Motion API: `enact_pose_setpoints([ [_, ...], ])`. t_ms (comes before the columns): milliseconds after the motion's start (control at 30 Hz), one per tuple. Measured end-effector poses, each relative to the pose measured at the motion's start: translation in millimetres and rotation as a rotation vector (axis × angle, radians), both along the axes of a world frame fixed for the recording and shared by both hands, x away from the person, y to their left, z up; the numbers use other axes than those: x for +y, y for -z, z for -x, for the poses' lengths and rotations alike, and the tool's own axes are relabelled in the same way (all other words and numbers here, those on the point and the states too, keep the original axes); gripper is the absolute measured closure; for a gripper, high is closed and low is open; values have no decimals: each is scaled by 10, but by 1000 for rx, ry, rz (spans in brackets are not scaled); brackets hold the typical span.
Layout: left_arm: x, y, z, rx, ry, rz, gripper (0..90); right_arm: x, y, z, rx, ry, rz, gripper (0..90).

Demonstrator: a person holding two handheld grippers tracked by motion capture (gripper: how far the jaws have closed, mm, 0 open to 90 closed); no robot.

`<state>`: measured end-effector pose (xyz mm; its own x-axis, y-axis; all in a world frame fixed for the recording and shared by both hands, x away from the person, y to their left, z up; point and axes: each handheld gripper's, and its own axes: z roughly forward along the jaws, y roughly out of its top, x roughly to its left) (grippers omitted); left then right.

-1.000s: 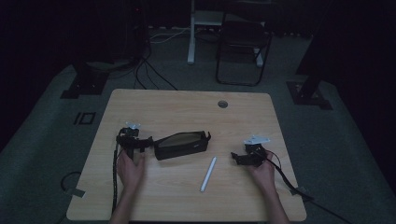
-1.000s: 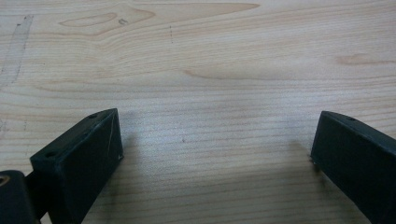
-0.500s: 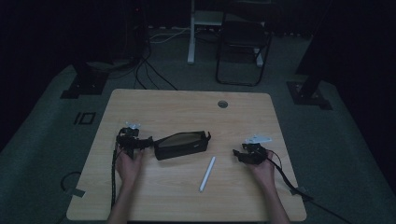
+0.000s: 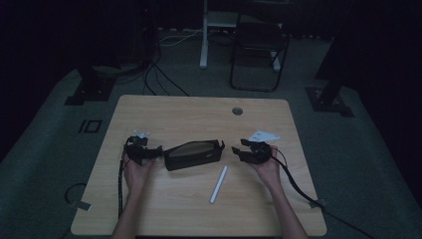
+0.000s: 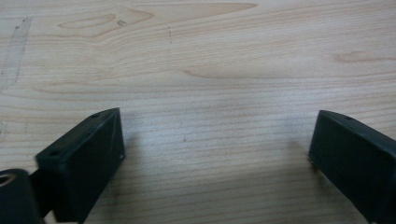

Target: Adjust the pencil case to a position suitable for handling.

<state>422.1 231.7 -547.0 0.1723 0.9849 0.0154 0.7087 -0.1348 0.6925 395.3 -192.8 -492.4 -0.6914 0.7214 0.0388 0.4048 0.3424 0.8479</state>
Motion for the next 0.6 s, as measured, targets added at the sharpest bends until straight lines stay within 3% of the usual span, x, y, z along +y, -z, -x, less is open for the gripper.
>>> enact_pose_setpoints([
  [67, 15, -36, 16, 5, -21, 0, 130, 90, -45, -46, -5, -18, -4, 445],
  [100, 22, -63, 31, 7, -19, 1, 276, 168, -74, -86, -11, -33, -6, 445],
  [133, 22, -63, 31, 7, -19, 1, 315, 168, -74, -86, -11, -33, -6, 445],
  [267, 25, -111, 72, 39, -10, 4, 408, 271, -89, -171, -5, -48, -15, 445],
  [333, 24, -151, 113, 46, 5, 33, 405, 306, -81, -207, -1, -55, -32, 444],
  [433, 13, -271, 216, 11, 26, 60, 399, 360, -56, -256, 13, -58, -43, 443],
  [600, -20, -535, 467, -103, 43, 51, 392, 467, 6, -293, 26, -78, -45, 456],
])
